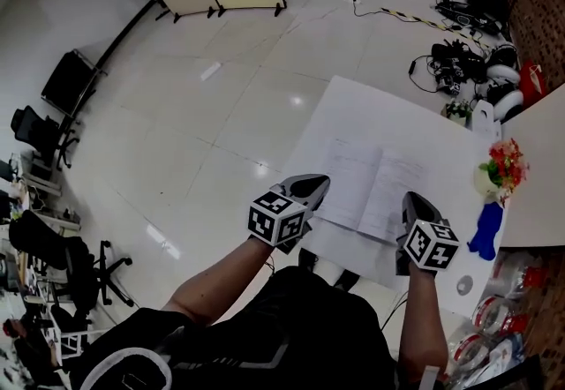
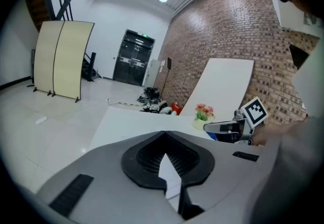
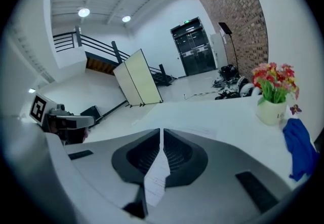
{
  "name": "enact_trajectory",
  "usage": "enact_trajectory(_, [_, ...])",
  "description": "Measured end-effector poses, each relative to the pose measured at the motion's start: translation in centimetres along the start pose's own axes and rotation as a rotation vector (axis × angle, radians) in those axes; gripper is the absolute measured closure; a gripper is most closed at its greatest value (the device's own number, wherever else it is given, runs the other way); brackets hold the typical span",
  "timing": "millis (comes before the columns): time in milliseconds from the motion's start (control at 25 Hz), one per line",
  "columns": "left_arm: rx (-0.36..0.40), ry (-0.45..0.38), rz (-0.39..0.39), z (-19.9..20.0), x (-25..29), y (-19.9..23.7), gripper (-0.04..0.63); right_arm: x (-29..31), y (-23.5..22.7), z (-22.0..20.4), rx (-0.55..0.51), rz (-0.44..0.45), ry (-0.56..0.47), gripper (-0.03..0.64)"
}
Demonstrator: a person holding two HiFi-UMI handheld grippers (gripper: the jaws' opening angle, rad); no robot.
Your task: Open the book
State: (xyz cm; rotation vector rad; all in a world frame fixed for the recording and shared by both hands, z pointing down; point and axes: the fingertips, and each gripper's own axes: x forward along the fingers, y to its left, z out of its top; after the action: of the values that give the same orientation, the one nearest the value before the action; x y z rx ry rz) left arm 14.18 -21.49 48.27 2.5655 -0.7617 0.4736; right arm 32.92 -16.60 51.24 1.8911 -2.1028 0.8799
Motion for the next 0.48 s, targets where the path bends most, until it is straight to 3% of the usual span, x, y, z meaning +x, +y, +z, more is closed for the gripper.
enact_trajectory(200, [-0.01, -0.074, 0.032, 1.3, -1.8, -1.5, 0.594, -2.5, 1.9, 2.2, -0.077, 0.093, -0.059, 0.606])
enact_trajectory(360, [0.015, -0.106, -0.003, 1.7, -4.4, -3.5, 0.594, -5.4, 3.6, 2.4, -0.054, 0.086, -0.106, 0.606])
enact_trajectory(480, [0.022, -0.17, -0.041, 2.4, -7.1, -4.4, 0.594, -7.9, 6.3, 2.8, -0.103, 0.076, -0.143, 0.606])
